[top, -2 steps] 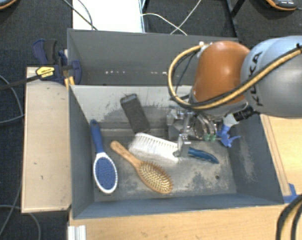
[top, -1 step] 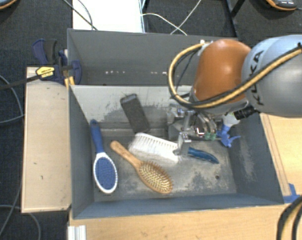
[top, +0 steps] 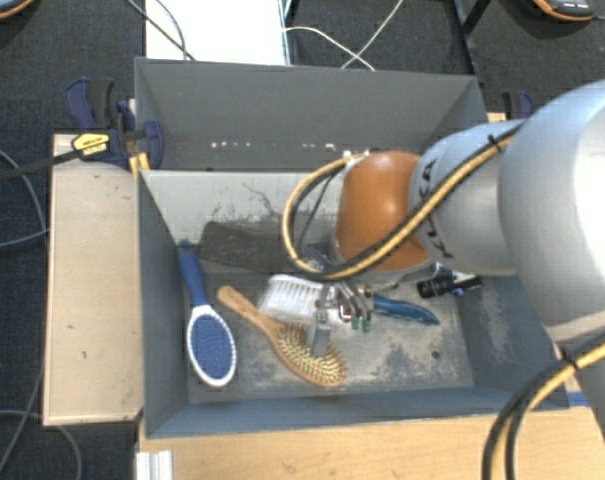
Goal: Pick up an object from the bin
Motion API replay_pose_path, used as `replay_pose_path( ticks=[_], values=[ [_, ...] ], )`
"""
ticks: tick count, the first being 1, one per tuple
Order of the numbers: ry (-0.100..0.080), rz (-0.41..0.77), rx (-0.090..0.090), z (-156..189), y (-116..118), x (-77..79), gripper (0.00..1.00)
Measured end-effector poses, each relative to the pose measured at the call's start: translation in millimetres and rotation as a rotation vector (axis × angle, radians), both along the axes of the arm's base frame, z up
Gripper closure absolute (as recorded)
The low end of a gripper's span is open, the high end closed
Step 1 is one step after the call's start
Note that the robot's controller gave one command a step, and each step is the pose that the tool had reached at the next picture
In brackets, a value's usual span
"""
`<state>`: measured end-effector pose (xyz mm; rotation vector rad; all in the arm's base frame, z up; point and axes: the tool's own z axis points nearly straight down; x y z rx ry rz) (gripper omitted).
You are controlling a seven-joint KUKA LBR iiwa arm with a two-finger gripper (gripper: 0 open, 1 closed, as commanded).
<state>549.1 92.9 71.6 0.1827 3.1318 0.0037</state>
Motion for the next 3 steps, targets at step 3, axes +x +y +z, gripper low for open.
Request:
replay_pose_path(
  ticks=[3],
  values=[
    [-0.004,-0.357,0.005,0.5,3.6,-18.2,0.00]
  ],
)
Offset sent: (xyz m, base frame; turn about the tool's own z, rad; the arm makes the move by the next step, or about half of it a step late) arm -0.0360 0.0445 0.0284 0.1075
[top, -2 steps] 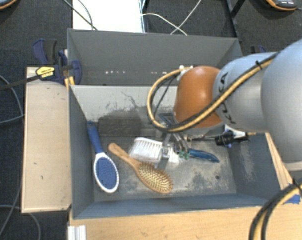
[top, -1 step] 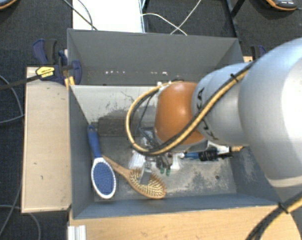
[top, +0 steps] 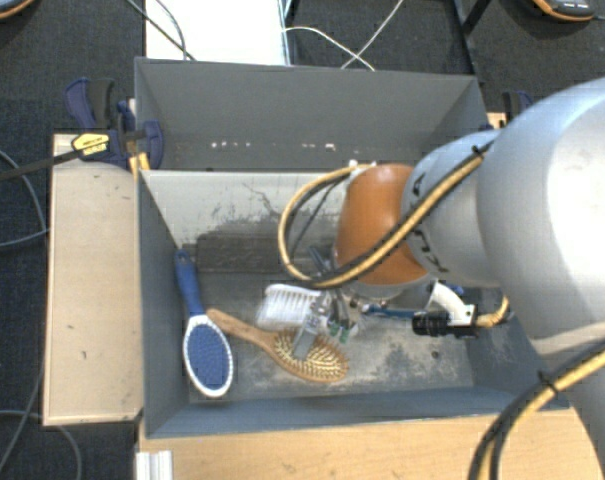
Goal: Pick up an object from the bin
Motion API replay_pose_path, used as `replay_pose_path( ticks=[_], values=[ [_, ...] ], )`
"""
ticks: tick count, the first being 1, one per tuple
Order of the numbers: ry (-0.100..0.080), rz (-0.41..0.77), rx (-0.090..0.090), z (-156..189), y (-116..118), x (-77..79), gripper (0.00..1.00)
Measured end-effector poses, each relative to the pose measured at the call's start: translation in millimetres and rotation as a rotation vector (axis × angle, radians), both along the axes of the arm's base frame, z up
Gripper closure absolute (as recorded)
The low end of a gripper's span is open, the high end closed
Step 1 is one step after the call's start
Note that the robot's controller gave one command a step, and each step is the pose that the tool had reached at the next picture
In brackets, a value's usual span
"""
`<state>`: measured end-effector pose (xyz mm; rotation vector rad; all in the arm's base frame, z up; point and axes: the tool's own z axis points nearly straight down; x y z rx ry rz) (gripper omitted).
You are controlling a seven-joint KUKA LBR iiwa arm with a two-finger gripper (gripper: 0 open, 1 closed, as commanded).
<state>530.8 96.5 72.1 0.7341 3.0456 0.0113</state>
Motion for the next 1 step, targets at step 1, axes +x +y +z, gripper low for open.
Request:
replay_pose_path(
  ticks=[1],
  values=[
    [-0.014,0.041,0.001,0.7,46.6,-10.4,1.00]
  ],
)
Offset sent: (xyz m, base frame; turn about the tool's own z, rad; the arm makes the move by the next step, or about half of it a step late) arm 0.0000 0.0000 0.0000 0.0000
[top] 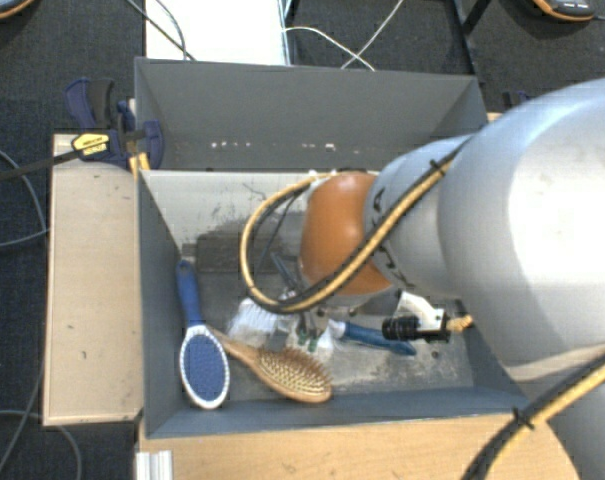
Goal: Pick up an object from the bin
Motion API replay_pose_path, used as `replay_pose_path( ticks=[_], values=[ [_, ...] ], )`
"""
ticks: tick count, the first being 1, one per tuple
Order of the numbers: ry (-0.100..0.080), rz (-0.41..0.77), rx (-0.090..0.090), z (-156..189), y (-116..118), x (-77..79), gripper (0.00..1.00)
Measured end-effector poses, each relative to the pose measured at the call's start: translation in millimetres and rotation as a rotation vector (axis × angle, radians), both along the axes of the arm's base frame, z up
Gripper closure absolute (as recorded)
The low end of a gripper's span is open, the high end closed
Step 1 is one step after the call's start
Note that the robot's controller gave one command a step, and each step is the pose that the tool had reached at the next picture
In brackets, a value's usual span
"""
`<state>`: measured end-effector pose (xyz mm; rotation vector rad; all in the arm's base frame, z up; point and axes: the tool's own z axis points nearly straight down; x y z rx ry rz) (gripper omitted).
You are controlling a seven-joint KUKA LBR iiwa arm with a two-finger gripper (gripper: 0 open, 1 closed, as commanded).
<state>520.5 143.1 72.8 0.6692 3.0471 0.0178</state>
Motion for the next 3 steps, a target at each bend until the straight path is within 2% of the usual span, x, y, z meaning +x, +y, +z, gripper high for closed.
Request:
replay_pose_path(
  ticks=[1,3],
  values=[
    [0.000,0.000,0.000,0.1,0.0,0.0,1.00],
    [0.005,0.004,-0.001,56.6,-0.8,-0.7,1.00]
  ],
)
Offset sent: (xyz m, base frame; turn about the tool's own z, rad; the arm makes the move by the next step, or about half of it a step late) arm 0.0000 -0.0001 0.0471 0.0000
